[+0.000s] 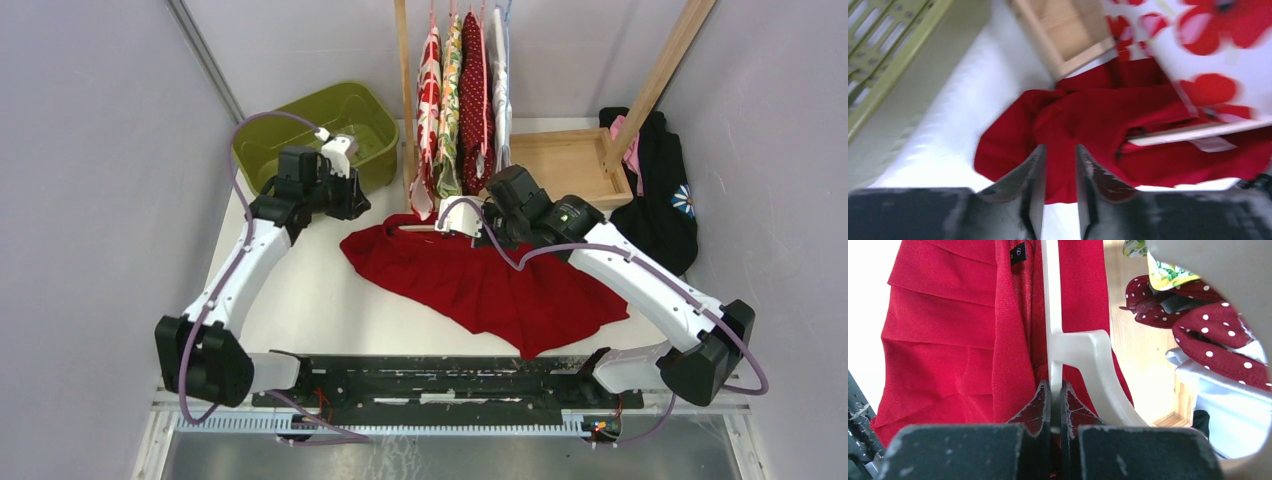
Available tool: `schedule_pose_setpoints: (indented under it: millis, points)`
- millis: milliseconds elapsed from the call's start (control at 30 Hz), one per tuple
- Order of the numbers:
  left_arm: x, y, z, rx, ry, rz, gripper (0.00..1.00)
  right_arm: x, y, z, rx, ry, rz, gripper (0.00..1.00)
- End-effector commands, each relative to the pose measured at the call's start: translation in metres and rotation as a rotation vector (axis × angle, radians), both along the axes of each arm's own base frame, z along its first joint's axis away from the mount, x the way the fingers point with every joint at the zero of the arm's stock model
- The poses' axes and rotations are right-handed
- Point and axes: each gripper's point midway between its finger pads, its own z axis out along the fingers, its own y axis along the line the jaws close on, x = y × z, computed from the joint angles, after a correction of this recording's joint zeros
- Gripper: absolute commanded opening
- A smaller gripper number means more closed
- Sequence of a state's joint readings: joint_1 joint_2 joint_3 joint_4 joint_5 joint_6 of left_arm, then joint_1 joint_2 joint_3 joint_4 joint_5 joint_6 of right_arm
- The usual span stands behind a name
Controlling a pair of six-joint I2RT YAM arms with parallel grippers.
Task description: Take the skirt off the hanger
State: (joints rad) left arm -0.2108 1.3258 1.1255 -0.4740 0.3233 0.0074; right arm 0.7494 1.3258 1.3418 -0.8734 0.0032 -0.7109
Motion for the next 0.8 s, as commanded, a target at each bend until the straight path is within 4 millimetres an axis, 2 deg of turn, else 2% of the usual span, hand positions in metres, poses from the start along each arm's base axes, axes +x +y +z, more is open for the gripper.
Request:
schedule_pose_setpoints:
  millis: [0, 167, 300, 633, 767]
  points:
    - [-0.029, -0.04, 0.028, -0.249, 0.063, -0.099, 0.42, 0.016, 0.011, 0.018, 0.053, -0.069, -0.011, 0.01]
    - [-0.029, -0.068, 0.032, -0.329, 0.057, -0.108, 0.54, 0.017, 0.012, 0.019, 0.054, -0.073, -0.007, 0.01]
    - [-0.037, -0.081, 0.019, -0.319, 0.09, -0.124, 0.55, 0.018, 0.011, 0.022, 0.055, -0.082, -0.011, 0.01]
    - [-0.042, -0.07, -0.016, -0.256, 0.115, -0.066, 0.59, 0.019, 0.012, 0.024, 0.061, -0.088, -0.01, 0.01]
    - [-0.042, -0.064, -0.017, -0.224, 0.1, -0.048, 0.63, 0.018, 0.01, 0.025, 0.058, -0.089, -0.011, 0.01]
